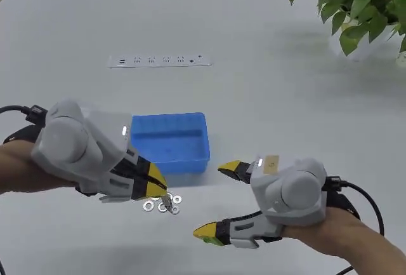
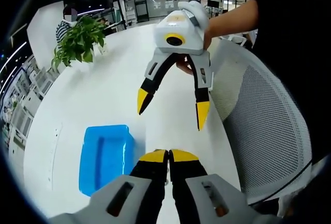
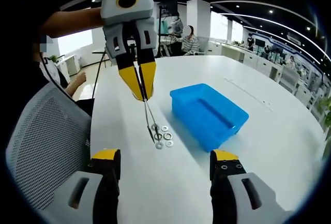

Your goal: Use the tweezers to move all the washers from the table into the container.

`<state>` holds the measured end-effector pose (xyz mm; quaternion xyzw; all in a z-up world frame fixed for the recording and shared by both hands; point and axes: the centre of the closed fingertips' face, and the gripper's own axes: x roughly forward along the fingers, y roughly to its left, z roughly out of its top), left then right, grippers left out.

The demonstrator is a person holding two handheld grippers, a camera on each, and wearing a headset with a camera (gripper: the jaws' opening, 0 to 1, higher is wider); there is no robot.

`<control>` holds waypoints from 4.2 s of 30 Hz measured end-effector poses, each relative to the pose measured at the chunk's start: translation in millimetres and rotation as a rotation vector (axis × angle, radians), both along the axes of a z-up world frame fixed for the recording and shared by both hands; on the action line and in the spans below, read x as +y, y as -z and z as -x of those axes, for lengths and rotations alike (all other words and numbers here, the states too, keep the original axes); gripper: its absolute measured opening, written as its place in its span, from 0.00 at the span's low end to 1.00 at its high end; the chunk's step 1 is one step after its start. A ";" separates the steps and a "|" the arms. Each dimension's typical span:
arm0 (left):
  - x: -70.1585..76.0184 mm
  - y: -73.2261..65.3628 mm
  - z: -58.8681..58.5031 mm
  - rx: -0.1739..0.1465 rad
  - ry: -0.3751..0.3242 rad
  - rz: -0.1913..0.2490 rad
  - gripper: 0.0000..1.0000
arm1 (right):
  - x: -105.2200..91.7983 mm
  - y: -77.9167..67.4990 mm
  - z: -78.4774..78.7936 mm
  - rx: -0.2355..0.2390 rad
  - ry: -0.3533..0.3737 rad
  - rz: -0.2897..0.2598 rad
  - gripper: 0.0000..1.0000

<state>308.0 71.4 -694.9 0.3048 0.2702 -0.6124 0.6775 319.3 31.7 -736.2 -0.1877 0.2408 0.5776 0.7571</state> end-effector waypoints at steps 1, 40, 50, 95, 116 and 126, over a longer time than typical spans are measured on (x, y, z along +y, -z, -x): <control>-0.2 0.6 0.4 0.002 0.002 -0.002 0.05 | 0.0 0.1 -0.1 -0.001 -0.001 0.000 0.72; -3.7 6.9 -1.3 0.008 0.037 -0.004 0.05 | 26.4 4.5 6.8 -0.024 -0.152 0.004 0.53; -3.4 7.4 -1.7 0.011 0.037 -0.006 0.05 | 37.1 14.1 6.3 -0.044 -0.248 0.041 0.39; -7.3 7.7 -3.2 0.012 0.020 0.010 0.05 | 61.5 33.5 6.9 -0.015 -0.293 0.083 0.09; -0.6 3.2 -8.3 -0.001 -0.035 0.028 0.14 | 60.1 31.1 6.0 -0.031 -0.299 0.080 0.09; 3.5 -5.9 -9.4 0.023 -0.131 0.120 0.39 | 59.4 19.5 3.3 -0.036 -0.290 0.069 0.09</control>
